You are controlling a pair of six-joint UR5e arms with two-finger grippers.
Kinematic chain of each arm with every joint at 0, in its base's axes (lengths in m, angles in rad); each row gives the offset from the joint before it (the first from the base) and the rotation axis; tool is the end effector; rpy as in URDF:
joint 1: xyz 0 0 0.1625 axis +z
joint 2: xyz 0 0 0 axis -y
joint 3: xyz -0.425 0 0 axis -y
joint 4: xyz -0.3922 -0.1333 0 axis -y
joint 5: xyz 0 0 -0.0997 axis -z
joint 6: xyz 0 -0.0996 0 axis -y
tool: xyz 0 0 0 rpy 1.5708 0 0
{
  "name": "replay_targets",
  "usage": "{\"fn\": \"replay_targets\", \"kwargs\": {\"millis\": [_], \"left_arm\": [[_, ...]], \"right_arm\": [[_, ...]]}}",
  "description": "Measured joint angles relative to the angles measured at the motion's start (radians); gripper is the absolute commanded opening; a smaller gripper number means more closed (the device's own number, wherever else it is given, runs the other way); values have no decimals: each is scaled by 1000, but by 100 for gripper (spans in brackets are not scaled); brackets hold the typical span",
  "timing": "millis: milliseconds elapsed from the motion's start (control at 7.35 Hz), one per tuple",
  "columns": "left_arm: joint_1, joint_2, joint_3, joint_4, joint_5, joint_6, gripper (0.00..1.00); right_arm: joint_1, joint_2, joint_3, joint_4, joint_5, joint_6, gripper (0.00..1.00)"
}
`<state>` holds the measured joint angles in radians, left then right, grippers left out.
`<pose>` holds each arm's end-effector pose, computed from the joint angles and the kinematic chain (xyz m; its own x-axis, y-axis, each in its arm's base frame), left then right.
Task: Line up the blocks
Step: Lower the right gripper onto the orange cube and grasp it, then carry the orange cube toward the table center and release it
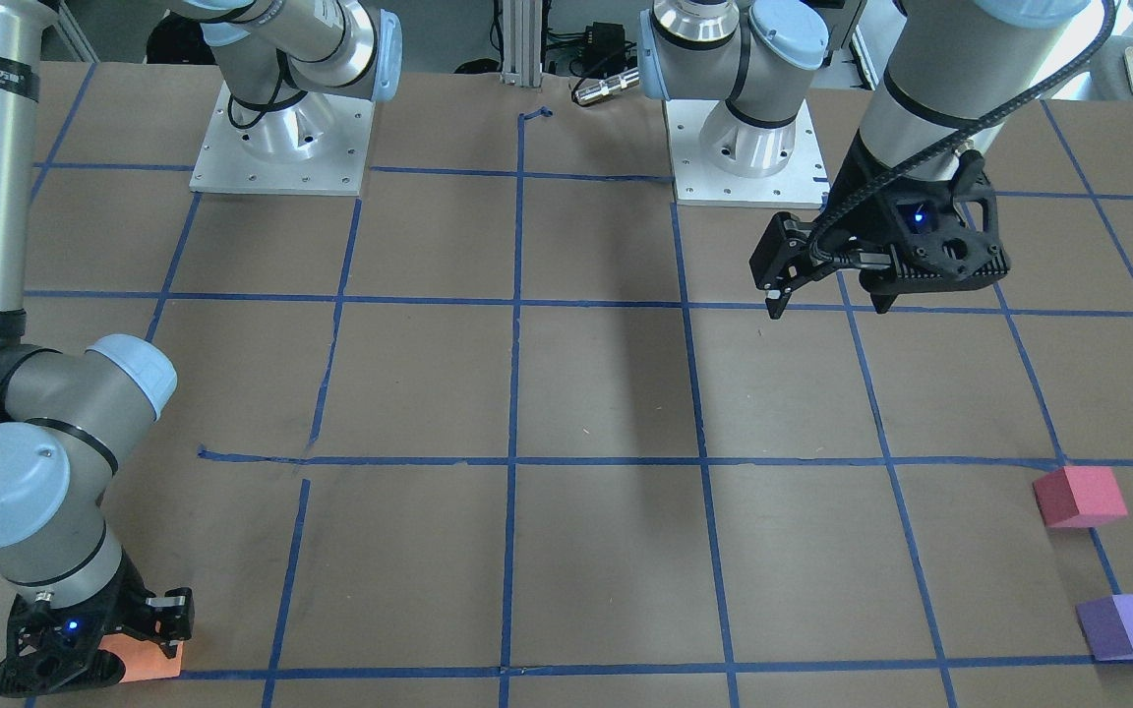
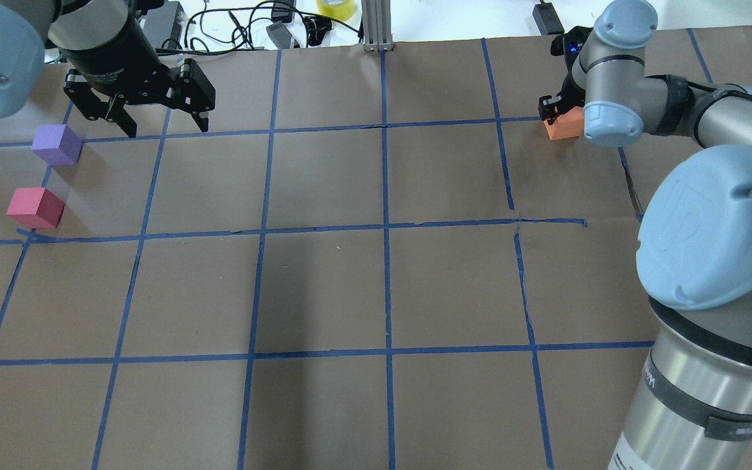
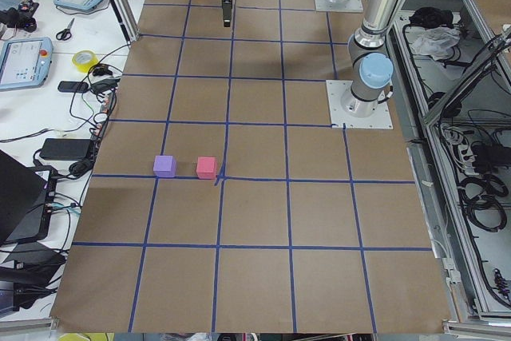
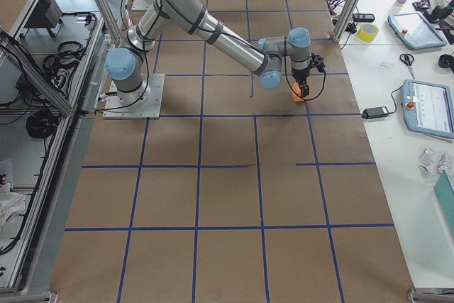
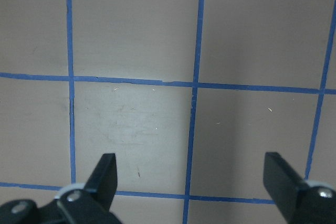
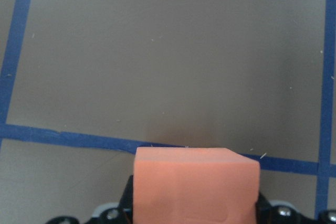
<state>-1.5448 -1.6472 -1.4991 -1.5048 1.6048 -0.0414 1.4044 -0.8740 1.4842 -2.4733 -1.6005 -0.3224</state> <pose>-0.1161 -0.5334 0.4912 -0.9971 -0.0693 -0.0314 -0.0673 0.9958 -0.0626 0.0096 -0.7300 0.1971 -0.9839 -0.1342 0.1183 -0.1614 0.9508 -0.2643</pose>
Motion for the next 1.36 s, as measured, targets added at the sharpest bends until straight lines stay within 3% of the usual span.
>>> {"fn": "replay_targets", "kwargs": {"millis": [408, 816, 1361], "left_arm": [[1, 1, 0, 0, 1, 0, 100], [2, 4, 0, 0, 1, 0, 100], [2, 6, -1, 0, 1, 0, 100]], "right_arm": [[55, -67, -16, 69, -4, 63, 0], [221, -137, -19, 164, -3, 321, 0], [444, -60, -64, 154, -2, 598, 0]]}}
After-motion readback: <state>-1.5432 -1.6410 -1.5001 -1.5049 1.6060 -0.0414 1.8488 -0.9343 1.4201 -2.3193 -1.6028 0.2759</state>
